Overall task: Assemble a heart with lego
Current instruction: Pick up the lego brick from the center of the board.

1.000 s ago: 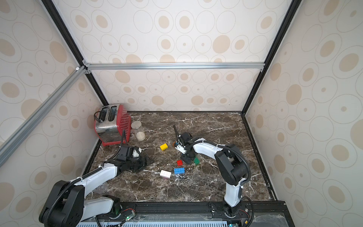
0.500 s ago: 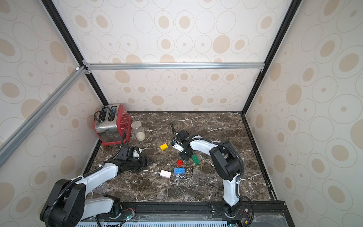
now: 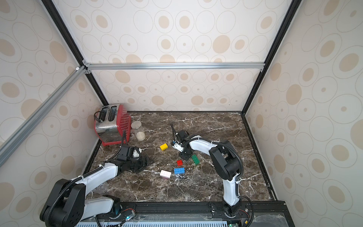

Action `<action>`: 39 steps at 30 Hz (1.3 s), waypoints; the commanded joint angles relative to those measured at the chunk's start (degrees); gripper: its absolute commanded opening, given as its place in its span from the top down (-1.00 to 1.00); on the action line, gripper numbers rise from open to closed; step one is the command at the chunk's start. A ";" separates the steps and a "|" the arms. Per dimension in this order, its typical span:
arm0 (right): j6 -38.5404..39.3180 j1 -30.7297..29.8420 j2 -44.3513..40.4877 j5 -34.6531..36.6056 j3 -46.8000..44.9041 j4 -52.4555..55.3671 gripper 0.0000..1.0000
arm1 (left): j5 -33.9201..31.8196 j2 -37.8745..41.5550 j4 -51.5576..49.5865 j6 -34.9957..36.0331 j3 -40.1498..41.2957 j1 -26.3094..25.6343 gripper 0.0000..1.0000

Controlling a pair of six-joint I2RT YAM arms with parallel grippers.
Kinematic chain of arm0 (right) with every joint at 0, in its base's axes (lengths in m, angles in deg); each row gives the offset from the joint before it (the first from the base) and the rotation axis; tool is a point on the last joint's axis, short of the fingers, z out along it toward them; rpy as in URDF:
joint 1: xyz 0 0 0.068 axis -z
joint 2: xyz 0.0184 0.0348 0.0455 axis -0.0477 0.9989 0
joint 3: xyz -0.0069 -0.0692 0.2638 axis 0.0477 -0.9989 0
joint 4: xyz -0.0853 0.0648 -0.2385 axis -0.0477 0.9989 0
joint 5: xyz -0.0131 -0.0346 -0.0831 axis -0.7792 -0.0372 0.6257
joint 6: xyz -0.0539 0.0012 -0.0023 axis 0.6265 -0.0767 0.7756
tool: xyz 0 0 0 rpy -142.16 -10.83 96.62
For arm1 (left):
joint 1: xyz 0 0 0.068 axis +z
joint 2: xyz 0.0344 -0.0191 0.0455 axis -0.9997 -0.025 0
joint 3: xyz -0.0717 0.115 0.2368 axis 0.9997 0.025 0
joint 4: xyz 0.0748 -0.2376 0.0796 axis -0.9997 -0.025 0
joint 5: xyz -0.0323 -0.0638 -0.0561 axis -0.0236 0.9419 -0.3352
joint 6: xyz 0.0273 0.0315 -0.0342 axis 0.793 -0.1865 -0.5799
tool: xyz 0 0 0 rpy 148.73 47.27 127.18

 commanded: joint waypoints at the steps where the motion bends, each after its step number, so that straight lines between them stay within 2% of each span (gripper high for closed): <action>1: 0.34 -0.90 0.07 0.23 1.26 1.40 0.12 | -0.74 0.86 0.34 -0.45 -1.07 -0.38 -0.53; 11: 0.41 -1.12 0.24 0.70 1.64 2.00 0.23 | -0.79 0.95 0.38 -0.51 -0.89 -0.42 -0.54; 17: 0.25 -1.22 0.17 0.81 2.05 2.72 0.39 | -0.81 1.13 0.34 -0.59 -0.62 -0.32 -0.54; 22: 0.48 -1.31 -2.29 0.55 2.22 3.73 0.46 | 1.03 1.17 0.47 0.18 -0.69 -0.46 -0.53; 27: 1.06 -1.94 -6.51 -2.48 3.05 6.74 0.47 | 2.57 0.29 0.56 1.29 -1.42 -3.79 -0.52; 30: 1.71 -4.19 -8.26 -3.79 3.37 8.96 0.47 | 3.30 -1.13 3.85 -0.23 -0.31 -5.83 -0.46; 35: 1.57 -9.16 -11.86 -4.14 1.32 9.49 0.47 | 3.52 0.26 6.60 -1.77 1.76 -6.06 -0.43; 39: 0.90 -13.86 -13.52 -4.25 0.85 10.50 0.47 | 2.03 2.44 4.27 -1.29 2.57 -6.09 -0.42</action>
